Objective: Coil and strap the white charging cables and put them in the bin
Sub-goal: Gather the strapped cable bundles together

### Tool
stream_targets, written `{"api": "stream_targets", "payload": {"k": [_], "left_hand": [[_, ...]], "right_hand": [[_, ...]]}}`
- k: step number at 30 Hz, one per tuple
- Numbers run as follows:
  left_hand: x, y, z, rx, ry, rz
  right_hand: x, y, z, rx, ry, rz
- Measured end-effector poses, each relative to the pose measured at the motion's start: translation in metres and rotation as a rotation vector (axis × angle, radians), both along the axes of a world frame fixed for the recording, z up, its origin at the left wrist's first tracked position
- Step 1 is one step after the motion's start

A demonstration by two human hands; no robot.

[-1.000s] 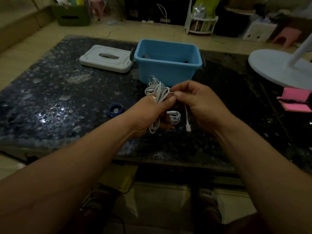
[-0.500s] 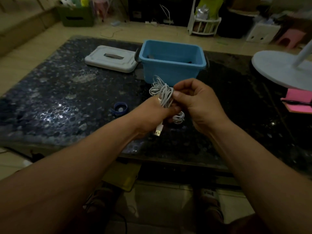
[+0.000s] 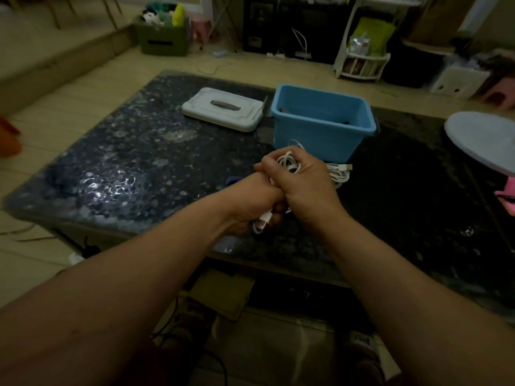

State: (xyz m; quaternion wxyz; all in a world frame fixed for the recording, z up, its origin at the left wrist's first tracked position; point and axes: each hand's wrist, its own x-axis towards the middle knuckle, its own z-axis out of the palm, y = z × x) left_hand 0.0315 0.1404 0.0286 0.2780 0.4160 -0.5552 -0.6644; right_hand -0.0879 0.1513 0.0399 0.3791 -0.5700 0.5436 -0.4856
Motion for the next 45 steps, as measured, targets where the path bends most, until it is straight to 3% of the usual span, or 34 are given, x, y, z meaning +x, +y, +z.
{"api": "stream_targets", "payload": {"k": [7, 11, 16, 18, 19, 21, 24, 31, 35, 39, 45], "left_hand": [[0.032, -0.001, -0.006, 0.215, 0.077, -0.082], [0.053, -0.001, -0.003, 0.153, 0.012, -0.111], [0.061, -0.013, 0.000, -0.143, -0.266, 0.156], [0.077, -0.029, 0.004, -0.097, -0.190, 0.367], [0.089, -0.039, 0.007, -0.026, -0.078, 0.496], [0.113, -0.053, 0.011, 0.093, 0.118, 0.699], [0.125, -0.061, 0.002, 0.144, 0.171, 0.796], [0.112, -0.056, 0.011, 0.126, 0.225, 0.687], [0.108, -0.057, 0.007, 0.133, 0.187, 0.649], [0.089, -0.051, 0.000, 0.117, 0.063, 0.495], [0.035, -0.034, 0.001, 0.141, 0.083, 0.264]], "right_hand": [[0.031, -0.004, 0.004, 0.037, -0.070, -0.118], [0.045, -0.011, -0.002, 0.009, 0.064, -0.184], [0.062, -0.043, 0.006, 0.020, 0.143, -0.136], [0.064, -0.062, 0.011, 0.091, 0.109, -0.048], [0.062, -0.072, 0.009, 0.091, 0.174, -0.028], [0.054, -0.085, -0.001, 0.054, 0.544, 0.044], [0.046, -0.096, -0.026, 0.029, 0.991, 0.190], [0.049, -0.113, -0.046, -0.085, 1.402, 0.425], [0.048, -0.107, -0.050, -0.035, 1.154, 0.352], [0.032, -0.076, -0.027, -0.224, 0.862, 0.147], [-0.009, -0.025, -0.002, -0.379, 0.765, 0.053]]}}
